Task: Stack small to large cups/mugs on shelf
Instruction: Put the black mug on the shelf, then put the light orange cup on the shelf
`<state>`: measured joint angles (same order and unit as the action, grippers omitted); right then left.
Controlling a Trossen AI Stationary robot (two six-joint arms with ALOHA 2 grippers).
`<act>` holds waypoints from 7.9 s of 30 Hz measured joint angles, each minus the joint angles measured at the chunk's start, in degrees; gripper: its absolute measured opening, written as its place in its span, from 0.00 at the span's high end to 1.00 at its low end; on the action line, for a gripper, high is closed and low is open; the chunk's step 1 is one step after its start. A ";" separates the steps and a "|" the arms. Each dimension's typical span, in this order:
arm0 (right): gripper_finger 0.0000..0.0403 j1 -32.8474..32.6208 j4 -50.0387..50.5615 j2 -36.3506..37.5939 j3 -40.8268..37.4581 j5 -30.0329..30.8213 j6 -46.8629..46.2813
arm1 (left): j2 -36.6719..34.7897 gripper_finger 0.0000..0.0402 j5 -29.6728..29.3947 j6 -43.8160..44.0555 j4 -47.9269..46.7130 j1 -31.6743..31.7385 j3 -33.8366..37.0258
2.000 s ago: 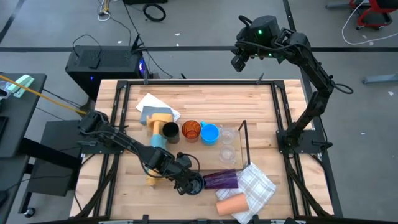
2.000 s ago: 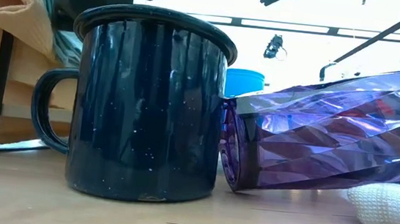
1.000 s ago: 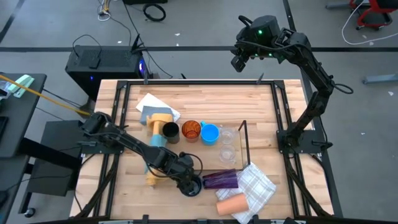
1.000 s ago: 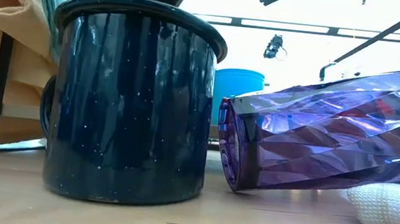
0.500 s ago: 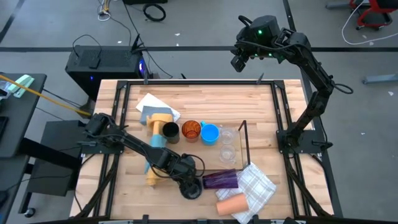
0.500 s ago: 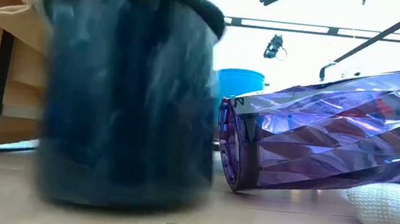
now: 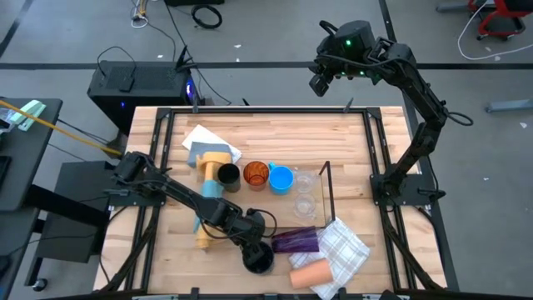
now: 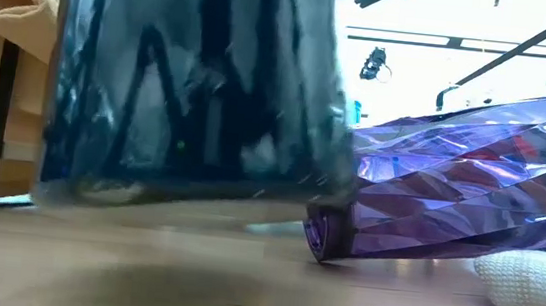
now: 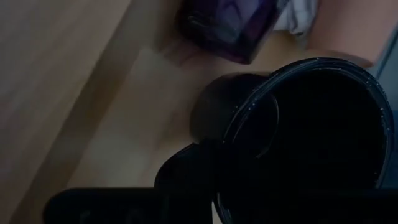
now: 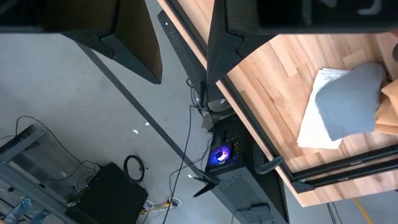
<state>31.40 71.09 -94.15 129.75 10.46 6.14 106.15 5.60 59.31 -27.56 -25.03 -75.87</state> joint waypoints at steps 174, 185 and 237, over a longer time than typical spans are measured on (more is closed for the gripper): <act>0.67 -0.02 2.67 -0.02 -0.02 -1.57 1.98 | 6.78 0.65 -16.37 3.49 -28.58 13.20 -27.64; 0.67 -0.02 3.28 -0.02 -0.02 -1.57 1.56 | 1.38 0.66 -16.75 -2.97 -21.93 12.74 -27.64; 0.67 -50.30 7.15 -0.31 -2.74 28.03 -60.62 | -55.79 0.92 18.67 -55.19 23.79 30.55 16.64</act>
<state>-18.90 78.24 -94.45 127.02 38.49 -54.48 50.36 24.27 4.12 -3.77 5.52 -59.23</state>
